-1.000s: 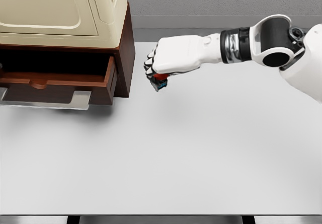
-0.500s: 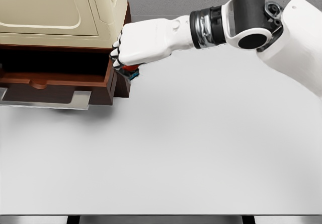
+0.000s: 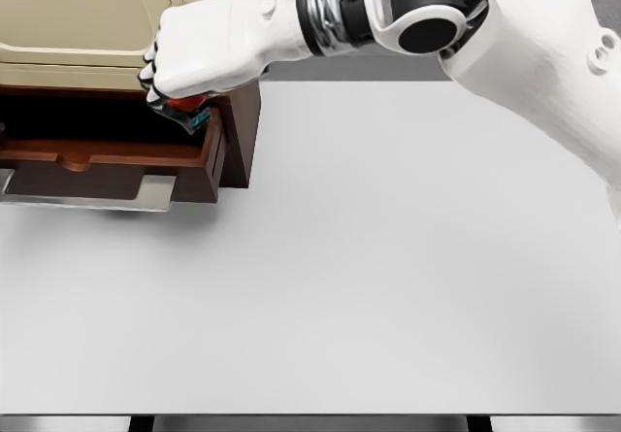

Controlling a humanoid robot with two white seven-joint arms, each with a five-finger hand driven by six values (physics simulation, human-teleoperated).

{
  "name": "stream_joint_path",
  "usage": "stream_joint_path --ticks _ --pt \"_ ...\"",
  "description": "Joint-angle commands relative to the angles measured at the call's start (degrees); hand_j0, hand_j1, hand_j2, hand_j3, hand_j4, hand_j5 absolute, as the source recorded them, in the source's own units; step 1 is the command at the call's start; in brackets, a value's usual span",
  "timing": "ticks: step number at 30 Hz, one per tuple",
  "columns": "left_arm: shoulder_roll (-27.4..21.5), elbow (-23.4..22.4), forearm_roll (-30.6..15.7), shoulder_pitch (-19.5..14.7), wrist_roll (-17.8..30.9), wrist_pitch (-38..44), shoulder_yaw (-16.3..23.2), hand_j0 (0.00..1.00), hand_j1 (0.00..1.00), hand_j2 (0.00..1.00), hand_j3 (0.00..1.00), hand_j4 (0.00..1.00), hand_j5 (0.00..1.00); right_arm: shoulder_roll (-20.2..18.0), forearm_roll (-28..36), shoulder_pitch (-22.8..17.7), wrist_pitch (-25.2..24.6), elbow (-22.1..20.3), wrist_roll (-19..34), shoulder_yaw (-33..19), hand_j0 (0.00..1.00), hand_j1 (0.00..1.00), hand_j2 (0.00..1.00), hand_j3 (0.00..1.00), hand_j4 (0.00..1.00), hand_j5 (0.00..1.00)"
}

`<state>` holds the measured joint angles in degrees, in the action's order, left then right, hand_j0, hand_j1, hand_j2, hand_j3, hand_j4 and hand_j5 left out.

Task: Open the cabinet drawer with left arm, and place a switch into the drawer with right arm

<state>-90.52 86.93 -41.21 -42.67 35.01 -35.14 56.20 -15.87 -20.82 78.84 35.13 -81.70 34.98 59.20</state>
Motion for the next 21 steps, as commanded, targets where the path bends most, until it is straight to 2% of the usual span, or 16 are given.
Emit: stream_joint_path --ticks 1,6,7,15,21 --pt "0.0 0.0 -0.4 0.0 0.0 0.1 0.0 1.0 1.0 1.0 1.0 1.0 1.0 2.1 0.3 0.2 -0.1 2.0 0.0 0.6 0.35 0.35 0.35 0.35 0.35 0.35" --pt "0.0 0.0 -0.4 -0.1 0.0 0.1 0.0 1.0 1.0 1.0 1.0 1.0 1.0 7.6 0.3 1.2 -0.1 9.6 0.0 0.7 0.35 0.35 0.35 0.35 0.35 0.35" --pt "0.0 0.0 -0.4 -0.1 0.0 0.1 0.0 1.0 1.0 1.0 1.0 1.0 1.0 7.8 0.3 1.2 -0.1 10.8 0.0 0.7 0.35 0.35 0.35 0.35 0.35 0.35" --pt "0.1 0.0 -0.4 -0.1 0.0 0.1 0.0 1.0 1.0 1.0 1.0 1.0 1.0 11.5 0.3 2.3 -0.1 17.2 0.0 3.1 0.35 0.35 0.35 0.35 0.35 0.35" --pt "0.1 0.0 -0.4 -0.1 0.0 0.1 0.0 1.0 1.0 1.0 1.0 1.0 1.0 12.9 0.2 2.5 -0.1 19.1 0.0 3.8 0.36 0.36 0.36 0.36 0.36 0.36"
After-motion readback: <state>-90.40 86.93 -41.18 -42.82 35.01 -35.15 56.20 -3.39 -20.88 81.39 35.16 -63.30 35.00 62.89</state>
